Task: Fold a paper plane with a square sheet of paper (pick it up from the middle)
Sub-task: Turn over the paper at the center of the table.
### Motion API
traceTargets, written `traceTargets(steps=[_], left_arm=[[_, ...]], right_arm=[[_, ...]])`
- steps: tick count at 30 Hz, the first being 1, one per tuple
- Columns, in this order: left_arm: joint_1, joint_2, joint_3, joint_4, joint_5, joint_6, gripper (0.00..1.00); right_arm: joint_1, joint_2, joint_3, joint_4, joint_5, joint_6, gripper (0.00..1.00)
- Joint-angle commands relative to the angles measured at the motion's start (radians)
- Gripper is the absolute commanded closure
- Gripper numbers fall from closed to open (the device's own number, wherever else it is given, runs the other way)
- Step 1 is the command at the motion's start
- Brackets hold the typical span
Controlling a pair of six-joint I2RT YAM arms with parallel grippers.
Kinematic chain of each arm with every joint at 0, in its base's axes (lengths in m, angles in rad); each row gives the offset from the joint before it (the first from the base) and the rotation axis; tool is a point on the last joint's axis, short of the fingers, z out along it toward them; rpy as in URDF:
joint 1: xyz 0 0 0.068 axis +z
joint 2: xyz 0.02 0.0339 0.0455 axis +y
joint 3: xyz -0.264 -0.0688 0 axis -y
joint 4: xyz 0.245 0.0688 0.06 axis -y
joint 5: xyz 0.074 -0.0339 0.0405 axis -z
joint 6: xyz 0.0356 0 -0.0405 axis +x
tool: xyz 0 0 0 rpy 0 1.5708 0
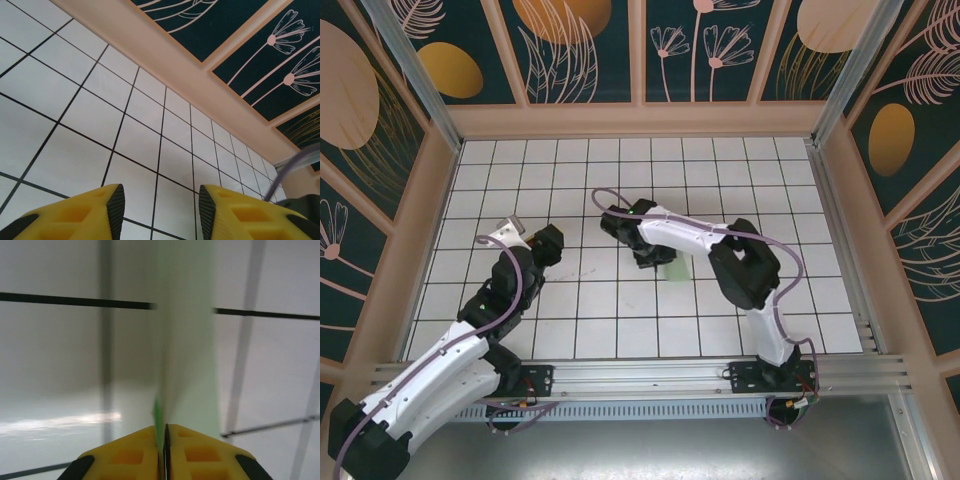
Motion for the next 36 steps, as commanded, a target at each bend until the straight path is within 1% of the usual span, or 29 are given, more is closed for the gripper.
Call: traceTargets(steps=[1,2,5,7,8,10,11,12,14,16,19,20,24,28,31,34,36], left_arm=[[0.006,-0.007,-0.012,-0.042,-0.011,-0.017,0.54],[0.006,-0.006,-0.009,-0.046,-0.003,-0.015,0.53],[0.008,-0.007,-0.001,-0.058,0.016,-0.010,0.53],[0.007,0.004,0.002,-0.052,0.045,-0.005,0.53],[0.007,0.011,0.002,-0.045,0.061,-0.006,0.53],[0.008,0.048,0.006,-0.024,0.104,-0.005,0.53],[0.007,0.067,0.009,-0.016,0.122,-0.007,0.53],[0.007,0.095,0.014,0.001,0.148,-0.006,0.53],[0.009,0.147,0.030,0.031,0.206,0.001,0.53],[0.009,0.228,0.062,0.056,0.284,0.014,0.53],[0.009,0.353,0.123,0.061,0.369,0.015,0.55],[0.010,0.388,0.141,0.057,0.382,0.012,0.56],[0.012,0.492,0.197,0.057,0.430,0.005,0.56],[0.018,0.573,0.247,0.060,0.480,0.009,0.56],[0.024,0.642,0.289,0.060,0.524,0.013,0.56],[0.029,0.723,0.336,0.063,0.576,0.015,0.58],[0.030,0.779,0.370,0.070,0.613,0.020,0.60]], right_arm=[[0.003,0.004,0.025,0.171,-0.243,-0.052,0.78],[0.000,-0.017,0.004,0.240,-0.305,-0.055,0.73],[-0.015,-0.142,-0.108,0.432,-0.400,-0.048,0.63],[-0.047,-0.277,-0.262,0.607,-0.464,-0.023,0.52],[-0.068,-0.331,-0.341,0.695,-0.503,-0.004,0.49],[-0.123,-0.442,-0.522,0.897,-0.616,0.046,0.48],[-0.146,-0.478,-0.591,0.980,-0.658,0.070,0.48],[-0.166,-0.510,-0.661,1.060,-0.695,0.093,0.52],[-0.186,-0.539,-0.740,1.150,-0.724,0.119,0.62],[-0.191,-0.535,-0.774,1.197,-0.740,0.129,0.72],[-0.191,-0.490,-0.796,1.248,-0.753,0.159,0.79],[-0.191,-0.470,-0.801,1.263,-0.755,0.170,0.81],[-0.186,-0.380,-0.828,1.346,-0.771,0.225,0.85],[-0.169,-0.318,-0.858,1.384,-0.734,0.298,0.86],[-0.153,-0.306,-0.901,1.420,-0.686,0.362,0.86],[-0.138,-0.317,-0.923,1.392,-0.626,0.408,0.86],[-0.126,-0.342,-0.954,1.453,-0.625,0.433,0.85]])
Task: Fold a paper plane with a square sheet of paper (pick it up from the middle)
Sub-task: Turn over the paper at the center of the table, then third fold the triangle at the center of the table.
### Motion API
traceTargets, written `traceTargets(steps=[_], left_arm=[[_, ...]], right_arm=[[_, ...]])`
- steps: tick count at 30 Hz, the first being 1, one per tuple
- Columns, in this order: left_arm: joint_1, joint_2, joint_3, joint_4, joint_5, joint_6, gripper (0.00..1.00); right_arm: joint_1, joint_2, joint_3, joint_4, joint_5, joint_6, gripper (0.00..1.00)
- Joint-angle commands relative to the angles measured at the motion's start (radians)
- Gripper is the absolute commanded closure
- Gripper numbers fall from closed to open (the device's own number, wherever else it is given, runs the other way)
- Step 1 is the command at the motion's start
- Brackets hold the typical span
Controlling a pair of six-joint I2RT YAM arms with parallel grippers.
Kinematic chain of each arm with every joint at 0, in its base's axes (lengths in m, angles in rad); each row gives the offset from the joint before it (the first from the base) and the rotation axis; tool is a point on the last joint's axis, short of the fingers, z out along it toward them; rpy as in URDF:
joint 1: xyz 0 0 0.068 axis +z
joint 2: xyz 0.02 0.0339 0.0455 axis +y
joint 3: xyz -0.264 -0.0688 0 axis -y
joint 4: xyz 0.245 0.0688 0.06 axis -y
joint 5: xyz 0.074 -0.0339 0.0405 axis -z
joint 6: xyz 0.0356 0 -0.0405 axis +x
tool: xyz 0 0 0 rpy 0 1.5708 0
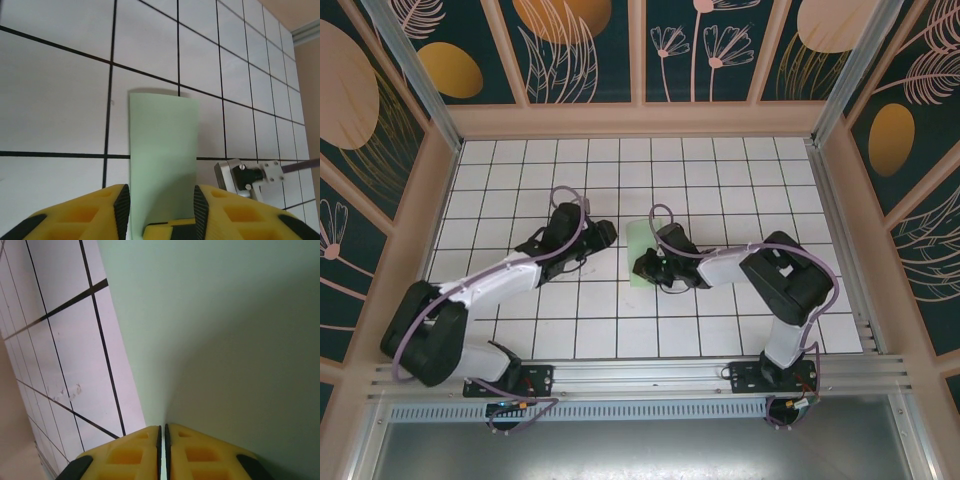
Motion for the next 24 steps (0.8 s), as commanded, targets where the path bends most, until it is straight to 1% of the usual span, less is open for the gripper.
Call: traceTargets(steps=[1,5,7,11,13,16,18,20,21,22,24], left_arm=[[0.009,0.082,0.071,0.037,0.102,0.021,0.61],[0.009,0.209,0.154,0.054,0.183,0.044,0.70],[0.009,0.272,0.194,0.046,0.203,0.056,0.72],[0.009,0.351,0.224,0.048,0.204,0.064,0.74],[0.010,0.384,0.243,0.046,0.198,0.070,0.74],[0.010,0.418,0.259,0.045,0.192,0.081,0.74],[0.013,0.436,0.268,0.042,0.192,0.087,0.74],[0.014,0.454,0.274,0.039,0.192,0.093,0.74],[0.015,0.462,0.277,0.037,0.193,0.096,0.74],[0.016,0.471,0.278,0.035,0.192,0.099,0.74],[0.016,0.486,0.277,0.034,0.189,0.100,0.74]], right_arm=[[0.028,-0.036,-0.057,0.076,0.036,0.075,0.84],[0.029,-0.135,-0.080,0.084,0.053,0.055,0.81],[0.015,-0.208,-0.094,0.035,0.086,0.022,0.79],[-0.044,-0.309,-0.130,-0.067,0.113,-0.041,0.76],[-0.088,-0.336,-0.162,-0.064,0.081,-0.064,0.73],[-0.157,-0.335,-0.179,-0.050,0.003,-0.105,0.71],[-0.192,-0.322,-0.175,-0.055,-0.023,-0.128,0.70],[-0.214,-0.307,-0.169,-0.050,-0.047,-0.148,0.67],[-0.215,-0.295,-0.164,-0.050,-0.065,-0.157,0.67],[-0.244,-0.281,-0.159,-0.048,-0.079,-0.165,0.67],[-0.260,-0.256,-0.148,-0.037,-0.103,-0.177,0.66]])
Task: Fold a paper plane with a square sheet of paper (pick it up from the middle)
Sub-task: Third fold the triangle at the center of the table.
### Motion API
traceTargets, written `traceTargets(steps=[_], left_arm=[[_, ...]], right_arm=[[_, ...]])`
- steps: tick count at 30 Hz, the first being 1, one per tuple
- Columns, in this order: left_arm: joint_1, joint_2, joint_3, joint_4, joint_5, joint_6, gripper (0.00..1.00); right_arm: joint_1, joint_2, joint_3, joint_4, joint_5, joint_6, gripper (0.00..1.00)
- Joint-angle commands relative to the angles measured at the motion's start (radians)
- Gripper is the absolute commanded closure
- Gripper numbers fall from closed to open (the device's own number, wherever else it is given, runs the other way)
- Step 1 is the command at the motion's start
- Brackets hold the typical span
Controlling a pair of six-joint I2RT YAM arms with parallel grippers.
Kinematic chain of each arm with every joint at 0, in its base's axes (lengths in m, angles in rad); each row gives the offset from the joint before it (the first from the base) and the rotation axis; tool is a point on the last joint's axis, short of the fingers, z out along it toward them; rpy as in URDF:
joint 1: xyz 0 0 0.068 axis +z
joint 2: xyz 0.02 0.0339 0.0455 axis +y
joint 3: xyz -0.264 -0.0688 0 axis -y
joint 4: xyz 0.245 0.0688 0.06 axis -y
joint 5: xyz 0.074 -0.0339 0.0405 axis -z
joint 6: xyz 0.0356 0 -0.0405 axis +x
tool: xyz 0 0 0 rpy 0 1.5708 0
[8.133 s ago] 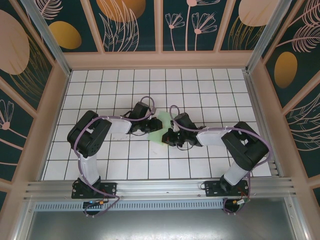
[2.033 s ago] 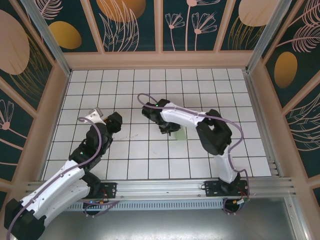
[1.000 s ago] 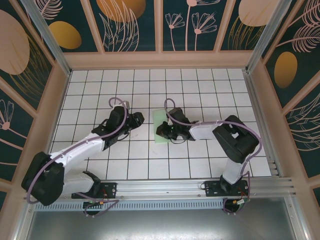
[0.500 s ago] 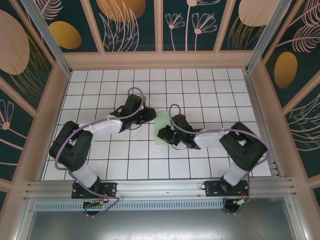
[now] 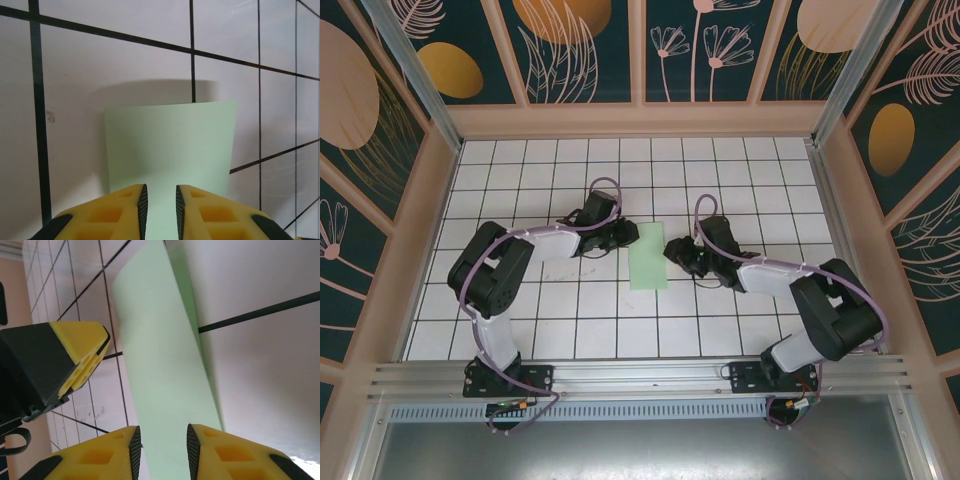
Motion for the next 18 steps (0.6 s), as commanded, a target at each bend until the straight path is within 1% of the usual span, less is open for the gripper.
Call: traceTargets(steps=[1,8,13,18], left_arm=[[0.012,0.036,0.024,-0.005,0.012,0.031,0.75],[0.013,0.055,0.000,-0.003,-0.001,0.040,0.76],[0.014,0.057,-0.014,-0.004,-0.007,0.045,0.76],[0.014,0.056,-0.016,-0.005,-0.004,0.048,0.76]], right_arm=[[-0.030,0.047,0.025,0.005,-0.072,-0.059,0.66],[-0.041,0.146,0.086,0.017,-0.125,-0.086,0.65],[-0.041,0.199,0.116,0.011,-0.135,-0.092,0.65],[-0.041,0.229,0.126,-0.011,-0.116,-0.089,0.63]])
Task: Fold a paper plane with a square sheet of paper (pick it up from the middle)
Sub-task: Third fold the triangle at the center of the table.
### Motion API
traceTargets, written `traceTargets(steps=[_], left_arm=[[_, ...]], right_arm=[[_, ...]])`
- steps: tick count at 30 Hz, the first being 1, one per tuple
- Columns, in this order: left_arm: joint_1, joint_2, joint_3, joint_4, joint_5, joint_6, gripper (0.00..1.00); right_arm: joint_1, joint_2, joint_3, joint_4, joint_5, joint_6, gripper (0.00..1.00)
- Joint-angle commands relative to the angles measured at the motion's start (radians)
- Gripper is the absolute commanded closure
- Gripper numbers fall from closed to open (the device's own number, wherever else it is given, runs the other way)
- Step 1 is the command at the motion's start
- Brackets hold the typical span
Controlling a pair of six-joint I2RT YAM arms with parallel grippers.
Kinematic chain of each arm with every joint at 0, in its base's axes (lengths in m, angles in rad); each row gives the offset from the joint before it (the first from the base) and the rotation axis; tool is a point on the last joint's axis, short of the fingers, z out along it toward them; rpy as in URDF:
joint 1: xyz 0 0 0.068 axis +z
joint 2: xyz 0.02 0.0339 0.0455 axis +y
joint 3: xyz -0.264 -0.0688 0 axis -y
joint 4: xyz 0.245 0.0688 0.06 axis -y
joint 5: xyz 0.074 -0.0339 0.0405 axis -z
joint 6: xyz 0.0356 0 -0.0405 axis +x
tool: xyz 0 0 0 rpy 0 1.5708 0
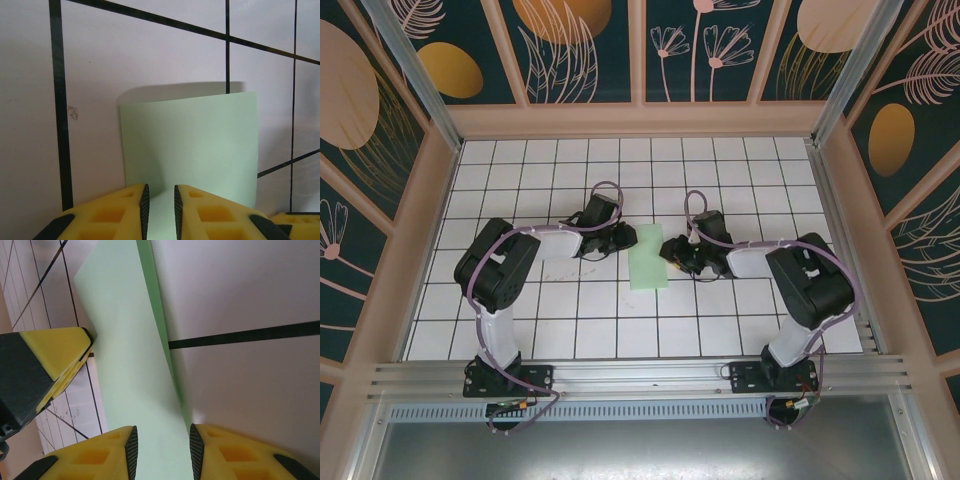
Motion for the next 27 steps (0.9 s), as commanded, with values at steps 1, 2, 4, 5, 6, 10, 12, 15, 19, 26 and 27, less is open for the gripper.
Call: traceTargets(steps=[1,2,4,5,6,10,12,15,19,26,27], left_arm=[[0.008,0.012,-0.014,-0.003,0.002,0.022,0.75],[0.008,0.013,-0.015,-0.001,0.007,0.023,0.75],[0.008,0.014,-0.014,0.000,0.013,0.022,0.75],[0.008,0.013,-0.015,0.001,0.012,0.023,0.75],[0.009,0.011,-0.016,0.001,0.013,0.021,0.75],[0.009,0.004,-0.019,0.004,0.018,0.019,0.75],[0.008,0.001,-0.021,0.004,0.019,0.019,0.75],[0.008,-0.001,-0.020,0.005,0.019,0.018,0.74],[0.009,-0.002,-0.020,0.005,0.020,0.018,0.74],[0.008,-0.007,-0.023,0.008,0.019,0.016,0.74],[0.008,-0.007,-0.022,0.007,0.020,0.016,0.74]], right_arm=[[-0.006,0.027,0.023,-0.010,-0.005,-0.020,0.63],[-0.005,0.028,0.021,-0.012,0.002,-0.017,0.63],[-0.003,0.033,0.013,-0.002,-0.001,-0.007,0.63],[-0.002,0.037,0.009,0.013,-0.013,-0.003,0.63],[0.000,0.040,0.006,0.022,-0.025,0.001,0.63],[0.007,0.037,-0.001,0.064,-0.063,0.012,0.66],[0.006,0.032,0.002,0.066,-0.070,0.014,0.67],[0.006,0.023,0.008,0.077,-0.085,0.017,0.67],[0.006,0.018,0.014,0.079,-0.094,0.015,0.67],[0.005,0.021,0.022,0.083,-0.086,0.009,0.66],[0.003,0.024,0.031,0.080,-0.087,0.001,0.66]])
